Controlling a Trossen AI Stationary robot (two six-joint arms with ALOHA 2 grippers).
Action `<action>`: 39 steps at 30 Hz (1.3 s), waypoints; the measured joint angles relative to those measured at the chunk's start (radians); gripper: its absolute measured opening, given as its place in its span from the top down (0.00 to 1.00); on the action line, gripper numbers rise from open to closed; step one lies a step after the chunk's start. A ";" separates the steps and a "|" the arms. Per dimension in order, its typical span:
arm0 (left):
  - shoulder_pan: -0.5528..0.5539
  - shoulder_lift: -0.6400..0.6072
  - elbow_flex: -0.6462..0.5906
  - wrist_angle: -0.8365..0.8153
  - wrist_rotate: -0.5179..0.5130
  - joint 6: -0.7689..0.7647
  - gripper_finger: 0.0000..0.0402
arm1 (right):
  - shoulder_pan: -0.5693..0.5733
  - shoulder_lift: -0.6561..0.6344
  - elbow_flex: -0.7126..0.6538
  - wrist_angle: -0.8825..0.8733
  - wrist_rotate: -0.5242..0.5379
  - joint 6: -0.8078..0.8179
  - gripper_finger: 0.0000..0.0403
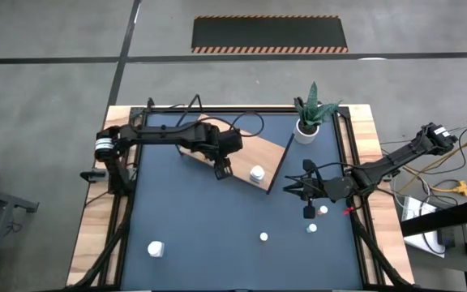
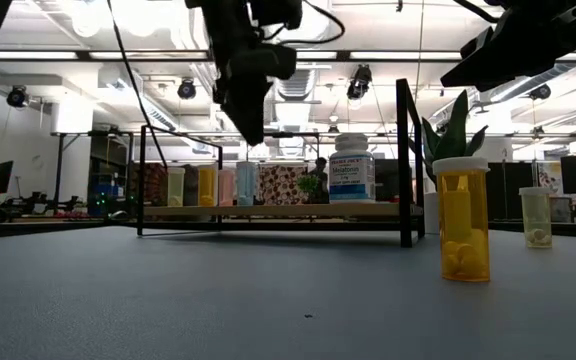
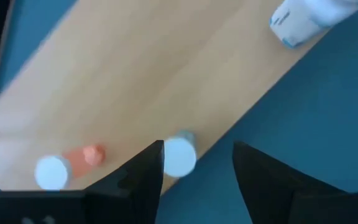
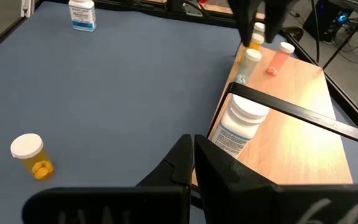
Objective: Pick and place medicine bottles onto shelf by color
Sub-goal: Put the left blue pill bottle on the shelf
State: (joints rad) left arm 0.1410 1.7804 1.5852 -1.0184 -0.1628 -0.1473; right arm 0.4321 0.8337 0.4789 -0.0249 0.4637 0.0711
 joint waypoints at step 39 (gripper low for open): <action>-0.032 -0.017 -0.135 0.117 -0.165 0.078 0.96 | 0.000 0.000 0.000 -0.002 0.000 0.014 0.98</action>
State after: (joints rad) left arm 0.1093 1.7638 1.4506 -0.9012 -0.3275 -0.0689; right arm 0.4324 0.8338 0.4789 -0.0264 0.4641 0.0856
